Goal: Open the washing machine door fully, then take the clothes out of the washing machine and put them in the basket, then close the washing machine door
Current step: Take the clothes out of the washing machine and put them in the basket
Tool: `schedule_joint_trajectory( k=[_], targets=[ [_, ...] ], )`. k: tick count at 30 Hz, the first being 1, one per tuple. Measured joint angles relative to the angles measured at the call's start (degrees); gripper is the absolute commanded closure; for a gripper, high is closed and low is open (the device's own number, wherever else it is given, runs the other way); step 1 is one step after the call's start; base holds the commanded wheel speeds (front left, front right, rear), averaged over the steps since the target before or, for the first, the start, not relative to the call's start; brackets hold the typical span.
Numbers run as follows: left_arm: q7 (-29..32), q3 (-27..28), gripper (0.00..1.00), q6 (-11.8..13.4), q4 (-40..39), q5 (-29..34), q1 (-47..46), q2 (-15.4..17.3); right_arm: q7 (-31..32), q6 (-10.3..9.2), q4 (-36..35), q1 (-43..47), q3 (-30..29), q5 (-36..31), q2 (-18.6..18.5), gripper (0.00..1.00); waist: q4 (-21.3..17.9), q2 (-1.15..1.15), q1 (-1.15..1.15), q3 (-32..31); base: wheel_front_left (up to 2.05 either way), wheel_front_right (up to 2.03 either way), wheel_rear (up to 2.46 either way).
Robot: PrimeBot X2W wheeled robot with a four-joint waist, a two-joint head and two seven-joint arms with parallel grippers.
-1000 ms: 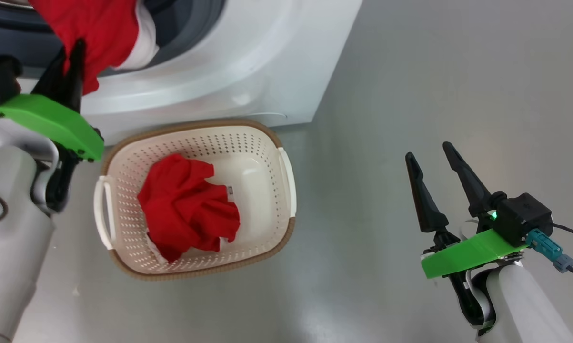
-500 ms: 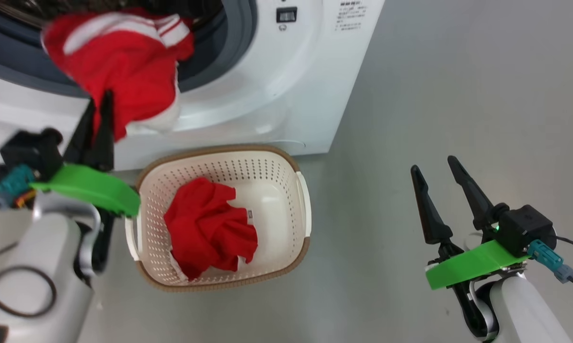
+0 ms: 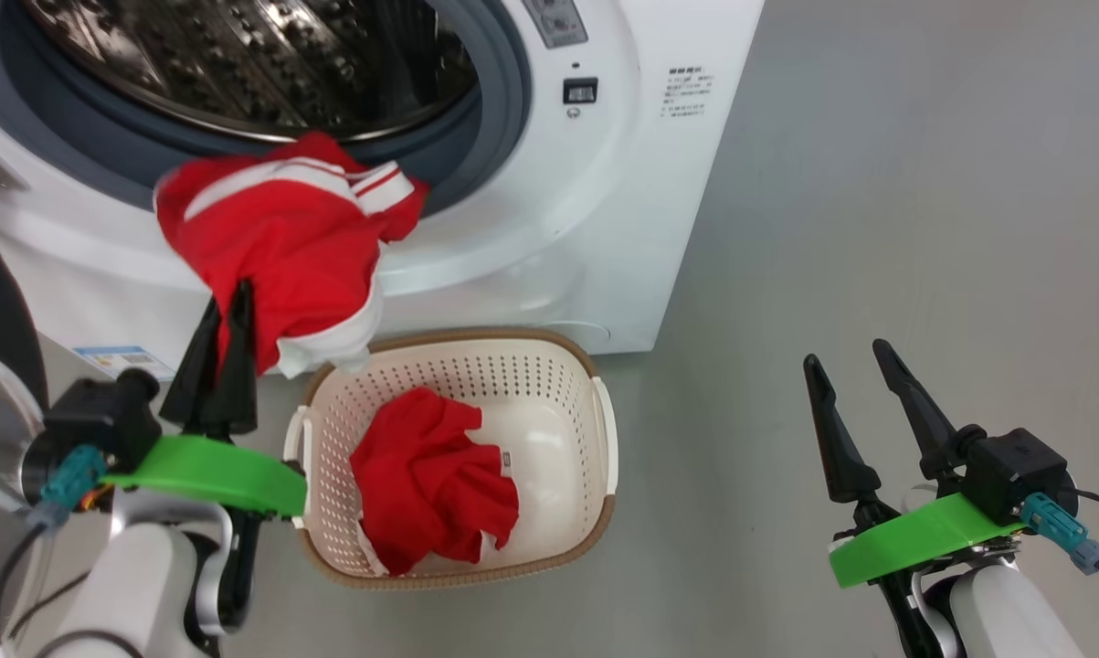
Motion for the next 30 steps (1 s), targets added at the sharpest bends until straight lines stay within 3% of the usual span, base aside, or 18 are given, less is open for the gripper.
schedule_joint_trajectory(
  k=[15, 30],
  targets=[
    [0.0, 3.7, 1.0, -1.1, -4.8, 3.9, 9.0, -3.8, 0.0, 0.0, 0.0, 1.9, -0.4, 0.4, 0.0, 0.0, 0.6, 0.0, 0.0, -4.6, 0.0, 0.0, 0.0],
    [0.0, 4.0, 1.0, -3.8, -0.4, 3.7, 8.5, -7.6, 0.0, 0.0, -0.7, 2.6, -0.6, -0.2, 0.0, 0.0, 1.6, 0.0, 0.0, -0.5, 0.0, 0.0, 0.0]
  ],
)
